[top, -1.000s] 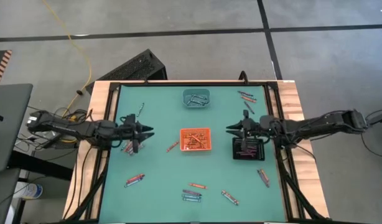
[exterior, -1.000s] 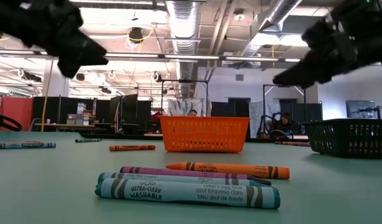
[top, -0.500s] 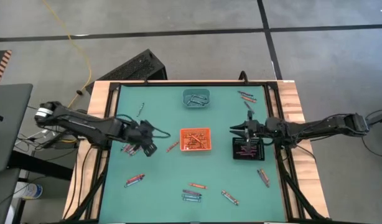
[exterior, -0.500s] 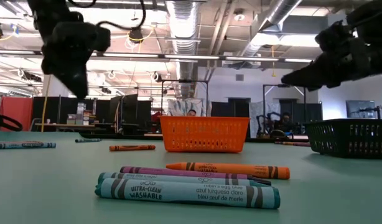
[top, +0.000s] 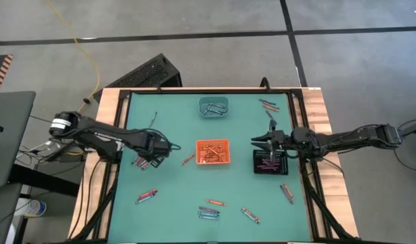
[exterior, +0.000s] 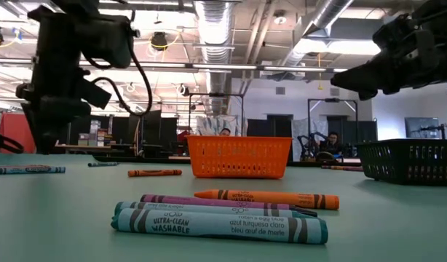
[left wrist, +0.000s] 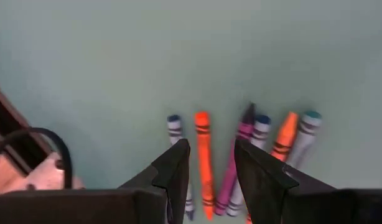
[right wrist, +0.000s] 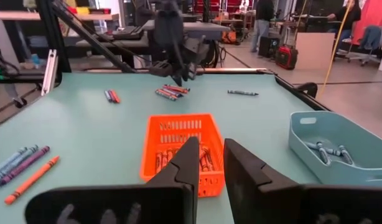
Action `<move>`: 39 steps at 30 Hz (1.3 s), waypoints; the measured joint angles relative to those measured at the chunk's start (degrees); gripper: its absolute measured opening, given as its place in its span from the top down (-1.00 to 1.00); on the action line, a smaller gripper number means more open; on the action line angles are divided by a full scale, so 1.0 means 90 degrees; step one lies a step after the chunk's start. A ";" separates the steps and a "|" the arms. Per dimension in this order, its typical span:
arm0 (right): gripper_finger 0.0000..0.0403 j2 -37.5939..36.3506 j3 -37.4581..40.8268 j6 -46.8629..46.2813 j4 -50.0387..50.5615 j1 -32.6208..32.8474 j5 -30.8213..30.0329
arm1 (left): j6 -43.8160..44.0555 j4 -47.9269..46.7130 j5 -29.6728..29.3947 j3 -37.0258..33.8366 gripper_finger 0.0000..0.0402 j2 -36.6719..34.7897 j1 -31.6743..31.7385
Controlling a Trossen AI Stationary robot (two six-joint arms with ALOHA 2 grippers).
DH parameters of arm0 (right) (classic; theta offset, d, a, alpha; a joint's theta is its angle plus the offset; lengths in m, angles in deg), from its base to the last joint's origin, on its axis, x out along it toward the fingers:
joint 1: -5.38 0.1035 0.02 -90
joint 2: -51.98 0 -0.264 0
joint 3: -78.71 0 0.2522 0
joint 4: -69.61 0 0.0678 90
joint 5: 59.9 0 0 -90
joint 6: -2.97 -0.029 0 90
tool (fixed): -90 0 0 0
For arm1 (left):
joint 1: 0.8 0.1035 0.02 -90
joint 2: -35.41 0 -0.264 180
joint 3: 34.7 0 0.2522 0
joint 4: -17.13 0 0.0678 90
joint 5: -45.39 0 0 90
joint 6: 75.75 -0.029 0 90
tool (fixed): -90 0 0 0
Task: Sort crayons
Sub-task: Put the orange crayon into the orange bin
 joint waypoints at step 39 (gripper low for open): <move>0.65 0.0000 0.0000 0.0289 0.0146 -0.0005 0.0000 | -0.0787 0.1040 0.0228 -0.0968 0.68 -0.0014 0.0938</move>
